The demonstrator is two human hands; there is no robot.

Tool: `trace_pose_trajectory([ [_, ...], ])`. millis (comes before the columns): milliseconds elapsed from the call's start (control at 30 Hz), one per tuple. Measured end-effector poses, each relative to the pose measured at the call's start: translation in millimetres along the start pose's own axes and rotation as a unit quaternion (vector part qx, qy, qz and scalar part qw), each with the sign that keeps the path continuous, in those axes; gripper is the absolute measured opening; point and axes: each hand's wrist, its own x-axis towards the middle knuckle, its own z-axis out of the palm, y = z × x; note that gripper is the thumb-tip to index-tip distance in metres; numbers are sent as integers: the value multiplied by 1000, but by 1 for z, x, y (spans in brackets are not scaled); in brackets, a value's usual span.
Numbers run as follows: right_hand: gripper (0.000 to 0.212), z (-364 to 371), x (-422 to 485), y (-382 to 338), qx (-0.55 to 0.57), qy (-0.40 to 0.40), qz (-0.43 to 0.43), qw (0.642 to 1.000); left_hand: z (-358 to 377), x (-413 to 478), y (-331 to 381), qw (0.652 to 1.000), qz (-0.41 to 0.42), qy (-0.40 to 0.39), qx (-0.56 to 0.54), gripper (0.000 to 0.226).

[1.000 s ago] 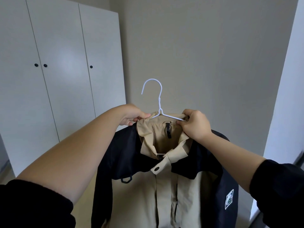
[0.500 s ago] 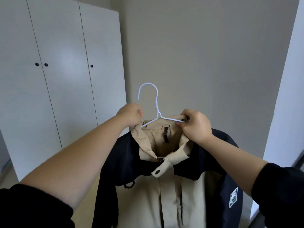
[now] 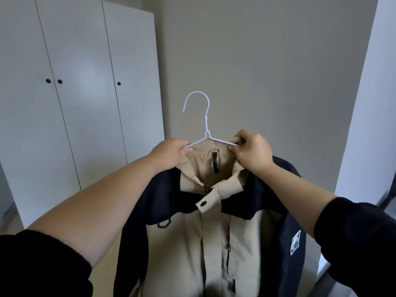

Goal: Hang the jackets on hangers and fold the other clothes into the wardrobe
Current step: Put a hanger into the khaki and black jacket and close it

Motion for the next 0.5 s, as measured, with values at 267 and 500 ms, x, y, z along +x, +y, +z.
trace_pose_trajectory([
  [267, 27, -19, -8, -18, 115, -85, 36, 989, -24, -37, 2, 988, 14, 155, 22, 17],
  [500, 30, -10, -10, -29, 25, -35, 85, 995, -36, -67, -4, 974, 16, 216, 65, 24],
])
